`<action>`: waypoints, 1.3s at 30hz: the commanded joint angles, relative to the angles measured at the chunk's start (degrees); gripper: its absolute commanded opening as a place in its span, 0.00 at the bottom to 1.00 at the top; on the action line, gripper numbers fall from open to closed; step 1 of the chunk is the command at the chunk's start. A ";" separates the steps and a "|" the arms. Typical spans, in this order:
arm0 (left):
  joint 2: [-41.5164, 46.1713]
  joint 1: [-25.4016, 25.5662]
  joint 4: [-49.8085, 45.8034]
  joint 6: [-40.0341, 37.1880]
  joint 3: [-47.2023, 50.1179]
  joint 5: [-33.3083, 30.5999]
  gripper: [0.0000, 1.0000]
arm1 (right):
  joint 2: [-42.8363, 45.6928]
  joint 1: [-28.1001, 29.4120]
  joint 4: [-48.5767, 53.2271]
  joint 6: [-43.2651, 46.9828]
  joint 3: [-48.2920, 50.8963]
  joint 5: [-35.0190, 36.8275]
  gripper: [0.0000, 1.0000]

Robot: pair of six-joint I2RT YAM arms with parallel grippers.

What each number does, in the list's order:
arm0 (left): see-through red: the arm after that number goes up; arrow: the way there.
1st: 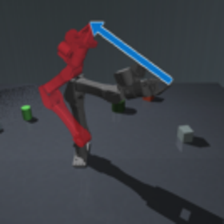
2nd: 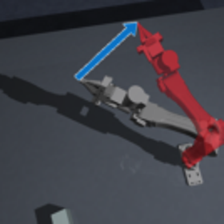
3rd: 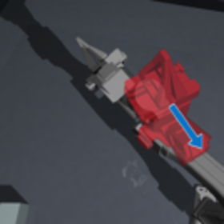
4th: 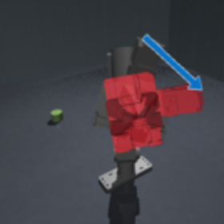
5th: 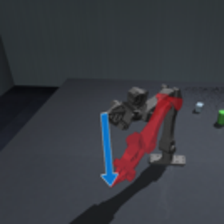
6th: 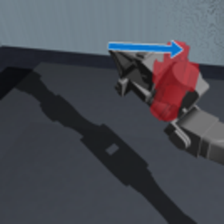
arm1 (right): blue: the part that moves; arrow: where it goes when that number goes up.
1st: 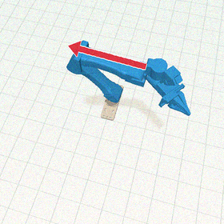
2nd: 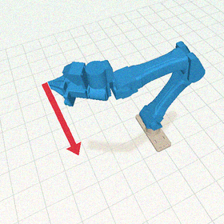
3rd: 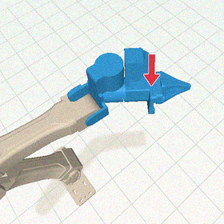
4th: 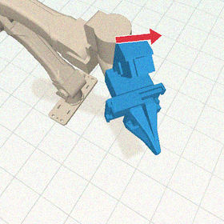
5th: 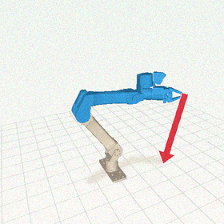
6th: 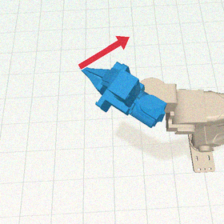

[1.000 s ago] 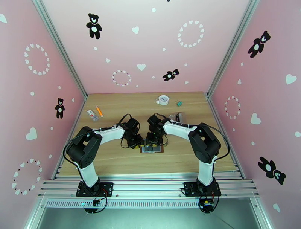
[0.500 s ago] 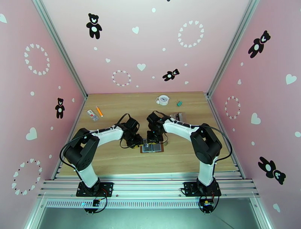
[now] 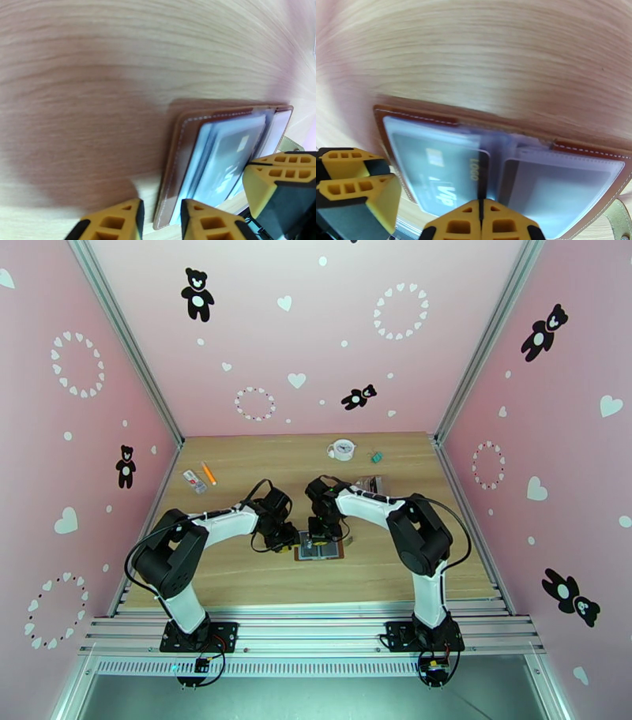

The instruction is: Put the credit cards into the card holder

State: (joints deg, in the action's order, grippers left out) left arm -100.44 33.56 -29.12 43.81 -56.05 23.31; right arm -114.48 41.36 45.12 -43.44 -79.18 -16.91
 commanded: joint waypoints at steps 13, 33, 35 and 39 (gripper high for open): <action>2.78 0.01 0.09 0.61 -0.89 -0.49 0.34 | -2.93 0.43 1.20 0.80 0.88 1.35 0.00; 0.48 0.88 4.32 1.49 -2.66 3.67 0.36 | -3.00 0.43 0.70 1.17 1.99 1.32 0.00; 0.34 1.04 4.60 1.54 -2.66 3.67 0.36 | -3.01 0.40 0.69 1.25 1.97 1.18 0.00; -0.43 1.35 4.84 1.35 -2.91 3.94 0.36 | -2.89 0.45 0.69 1.25 2.12 1.19 0.00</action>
State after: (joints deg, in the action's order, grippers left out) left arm -99.39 34.35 -24.82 45.08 -57.69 25.85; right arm -115.24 41.34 44.75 -42.83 -78.83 -16.38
